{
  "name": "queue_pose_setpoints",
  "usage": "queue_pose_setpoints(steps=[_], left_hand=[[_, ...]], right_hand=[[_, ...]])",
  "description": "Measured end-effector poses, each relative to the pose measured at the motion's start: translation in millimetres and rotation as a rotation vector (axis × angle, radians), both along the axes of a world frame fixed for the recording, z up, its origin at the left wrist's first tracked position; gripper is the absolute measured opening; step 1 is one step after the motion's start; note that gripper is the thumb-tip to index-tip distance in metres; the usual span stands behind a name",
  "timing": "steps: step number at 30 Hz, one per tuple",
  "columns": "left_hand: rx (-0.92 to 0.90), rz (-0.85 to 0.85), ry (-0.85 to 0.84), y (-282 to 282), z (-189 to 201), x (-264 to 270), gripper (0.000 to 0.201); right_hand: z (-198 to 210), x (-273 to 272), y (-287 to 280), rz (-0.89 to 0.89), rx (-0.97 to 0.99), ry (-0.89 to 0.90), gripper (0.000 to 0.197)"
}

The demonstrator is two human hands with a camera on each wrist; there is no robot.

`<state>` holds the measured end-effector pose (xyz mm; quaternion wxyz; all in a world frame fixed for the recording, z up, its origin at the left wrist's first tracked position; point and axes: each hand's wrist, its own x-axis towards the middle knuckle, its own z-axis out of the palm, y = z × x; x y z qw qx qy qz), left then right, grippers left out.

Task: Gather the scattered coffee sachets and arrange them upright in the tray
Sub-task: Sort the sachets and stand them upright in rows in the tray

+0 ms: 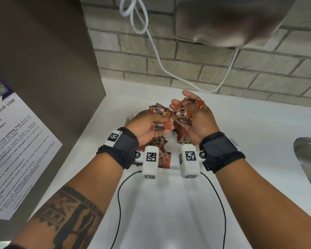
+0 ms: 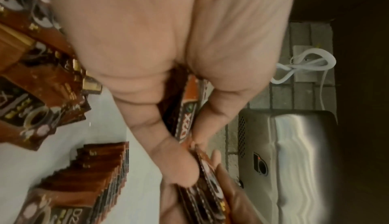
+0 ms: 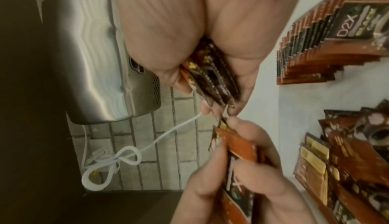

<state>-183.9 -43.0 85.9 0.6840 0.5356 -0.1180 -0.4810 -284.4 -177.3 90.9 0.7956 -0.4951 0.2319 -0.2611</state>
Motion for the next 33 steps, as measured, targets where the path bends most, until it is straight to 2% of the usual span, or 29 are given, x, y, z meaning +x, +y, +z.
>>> queue_pose_setpoints(steps=[3,6,8,10,14,17,20,22,24,27,29,31,33], left_hand=[[-0.044,-0.076,-0.042,5,-1,3,0.017],[0.029,-0.158,-0.255,7,-2,1,0.03],[0.102,-0.165,-0.376,6,-3,3,0.037],[0.144,-0.133,-0.452,6,-4,6,0.034],[0.145,0.07,-0.513,9,-10,17,0.03],[0.087,0.157,-0.53,7,-12,23,0.031],[0.058,0.069,-0.586,5,-6,22,0.032],[0.096,-0.038,-0.668,2,-3,20,0.03],[0.125,-0.085,-0.715,0,-1,18,0.029],[0.093,-0.063,-0.639,-3,-1,15,0.025],[0.052,-0.033,-0.425,-2,2,13,0.016],[0.008,-0.006,-0.256,-2,0,14,0.017],[0.054,-0.001,-0.346,-2,-4,16,0.016]], right_hand=[[3,-2,-2,-0.021,-0.153,0.058,0.029],[4,-2,-4,0.072,-0.433,0.163,0.039],[6,-3,-4,0.185,-0.546,0.219,0.042],[8,-6,-5,0.196,-0.603,0.247,0.037],[8,-12,-8,0.209,-0.476,0.253,0.035],[6,-15,-7,0.42,-0.418,0.389,0.036],[3,-14,-6,0.593,-0.415,0.465,0.028],[3,-13,-6,0.627,-0.323,0.433,0.04],[5,-13,-5,0.662,-0.252,0.418,0.043],[6,-16,-5,0.681,-0.21,0.398,0.039],[5,-17,-8,0.65,-0.182,0.386,0.034],[5,-15,-11,0.56,-0.156,0.378,0.031],[0,-12,-14,0.414,-0.184,0.33,0.035]])
